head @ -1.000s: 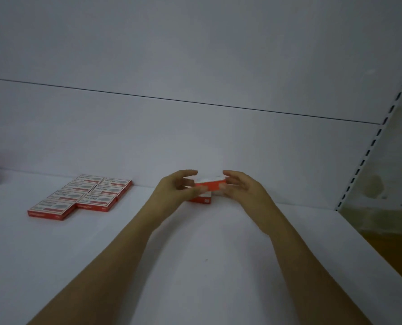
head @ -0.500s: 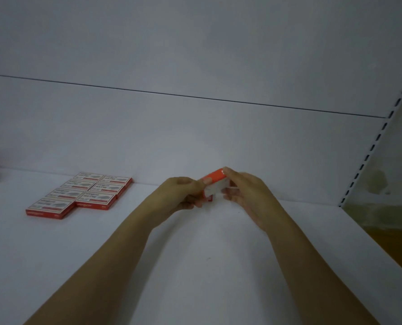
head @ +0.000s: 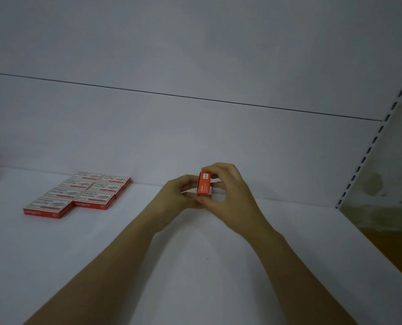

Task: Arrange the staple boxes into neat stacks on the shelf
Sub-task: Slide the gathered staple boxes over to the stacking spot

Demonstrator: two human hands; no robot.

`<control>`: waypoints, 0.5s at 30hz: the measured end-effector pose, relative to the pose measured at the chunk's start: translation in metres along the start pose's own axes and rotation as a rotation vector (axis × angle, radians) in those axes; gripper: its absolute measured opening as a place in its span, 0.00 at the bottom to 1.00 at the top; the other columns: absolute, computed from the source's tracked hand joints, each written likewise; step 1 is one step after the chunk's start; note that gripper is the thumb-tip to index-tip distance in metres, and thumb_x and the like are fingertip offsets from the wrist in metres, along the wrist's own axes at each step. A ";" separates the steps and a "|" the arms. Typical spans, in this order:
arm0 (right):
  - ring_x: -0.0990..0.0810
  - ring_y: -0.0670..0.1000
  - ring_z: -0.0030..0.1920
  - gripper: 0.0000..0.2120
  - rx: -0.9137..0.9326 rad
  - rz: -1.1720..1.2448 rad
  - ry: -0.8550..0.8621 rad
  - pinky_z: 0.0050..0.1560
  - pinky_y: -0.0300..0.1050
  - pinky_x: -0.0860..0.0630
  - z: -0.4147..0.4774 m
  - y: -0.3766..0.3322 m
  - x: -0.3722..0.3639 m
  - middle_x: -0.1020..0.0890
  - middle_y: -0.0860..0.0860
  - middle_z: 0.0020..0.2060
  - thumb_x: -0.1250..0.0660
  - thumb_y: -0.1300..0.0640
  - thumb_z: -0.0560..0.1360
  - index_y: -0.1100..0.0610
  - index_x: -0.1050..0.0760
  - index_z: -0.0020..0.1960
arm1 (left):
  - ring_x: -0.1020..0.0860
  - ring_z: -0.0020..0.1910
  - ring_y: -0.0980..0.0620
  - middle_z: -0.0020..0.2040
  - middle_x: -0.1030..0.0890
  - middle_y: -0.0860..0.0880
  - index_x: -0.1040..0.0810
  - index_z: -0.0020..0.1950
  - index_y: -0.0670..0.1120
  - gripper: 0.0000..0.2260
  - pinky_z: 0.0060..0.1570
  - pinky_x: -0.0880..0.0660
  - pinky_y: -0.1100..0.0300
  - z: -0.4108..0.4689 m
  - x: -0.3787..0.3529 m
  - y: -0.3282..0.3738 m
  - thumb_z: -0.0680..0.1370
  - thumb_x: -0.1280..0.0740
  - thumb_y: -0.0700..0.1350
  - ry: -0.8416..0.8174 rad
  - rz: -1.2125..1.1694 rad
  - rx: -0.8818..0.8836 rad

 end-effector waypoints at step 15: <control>0.20 0.52 0.55 0.22 -0.391 0.317 -0.134 0.57 0.52 0.22 -0.004 0.044 -0.004 0.19 0.51 0.54 0.27 0.66 0.68 0.51 0.28 0.57 | 0.21 0.41 0.55 0.49 0.21 0.56 0.23 0.53 0.55 0.24 0.46 0.20 0.60 -0.014 0.000 0.039 0.64 0.22 0.36 0.077 0.313 -0.239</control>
Point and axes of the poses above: each hand's wrist, its own z-axis towards the middle knuckle, its own x-axis out of the back of the hand, y = z × x, the point moved 4 cm from there along z, towards the middle knuckle
